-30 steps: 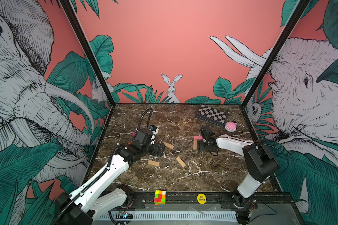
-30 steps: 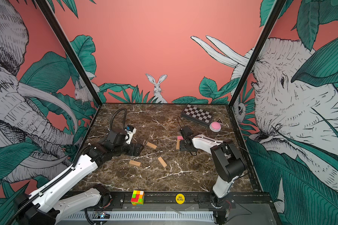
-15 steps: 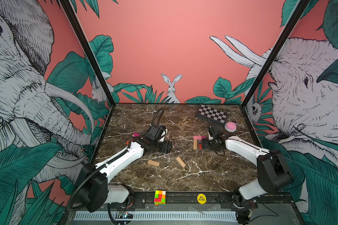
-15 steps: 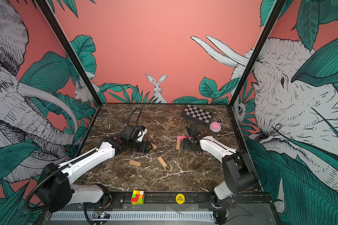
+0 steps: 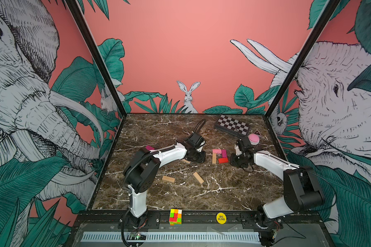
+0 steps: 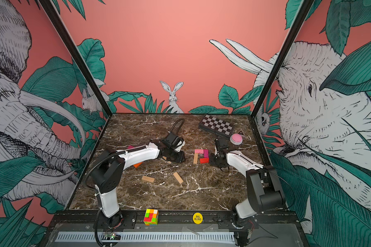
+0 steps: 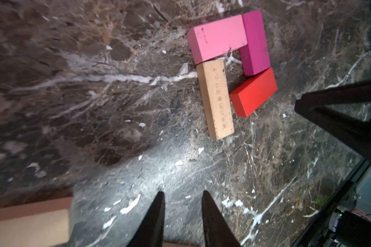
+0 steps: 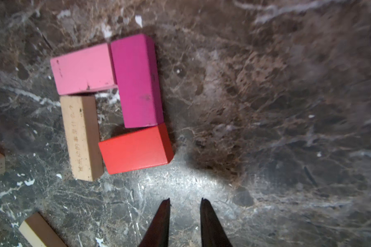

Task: Assemble the letter p with building blocks
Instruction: Assemble the building block at the center of the board.

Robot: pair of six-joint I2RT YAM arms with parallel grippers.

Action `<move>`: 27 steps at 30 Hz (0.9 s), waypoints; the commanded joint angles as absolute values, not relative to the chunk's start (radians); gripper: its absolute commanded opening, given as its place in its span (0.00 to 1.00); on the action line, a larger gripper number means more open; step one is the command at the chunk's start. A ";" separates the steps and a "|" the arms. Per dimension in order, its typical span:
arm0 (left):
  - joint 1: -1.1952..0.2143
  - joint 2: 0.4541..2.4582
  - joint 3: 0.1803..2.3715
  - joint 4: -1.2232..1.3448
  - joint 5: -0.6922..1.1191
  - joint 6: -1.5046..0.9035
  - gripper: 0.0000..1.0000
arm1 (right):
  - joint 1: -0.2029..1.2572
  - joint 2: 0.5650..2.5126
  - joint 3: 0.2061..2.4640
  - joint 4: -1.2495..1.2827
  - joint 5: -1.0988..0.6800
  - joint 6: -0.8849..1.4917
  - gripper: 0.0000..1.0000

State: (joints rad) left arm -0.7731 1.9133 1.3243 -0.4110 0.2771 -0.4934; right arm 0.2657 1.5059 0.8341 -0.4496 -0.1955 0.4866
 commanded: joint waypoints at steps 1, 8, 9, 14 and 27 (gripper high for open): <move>-0.780 1.962 1.391 -0.415 0.315 -0.525 0.27 | 0.267 1.500 0.803 -0.424 -0.243 0.482 0.24; -0.784 2.060 1.485 -0.455 0.331 -0.522 0.25 | 0.267 1.540 0.784 -0.358 -0.325 0.521 0.24; -0.785 2.067 1.491 -0.457 0.333 -0.522 0.25 | 0.268 1.543 0.782 -0.352 -0.328 0.527 0.24; -0.785 2.097 1.511 -0.458 0.348 -0.524 0.25 | 0.267 1.569 0.784 -0.330 -0.349 0.542 0.25; -0.808 2.129 1.528 -0.469 0.377 -0.522 0.26 | 0.269 1.649 0.825 -0.296 -0.363 0.568 0.27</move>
State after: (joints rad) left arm -0.7940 2.1201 1.5070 -0.4435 0.3611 -0.5133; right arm 0.2657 1.6199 0.8219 -0.2939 -0.3737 0.5556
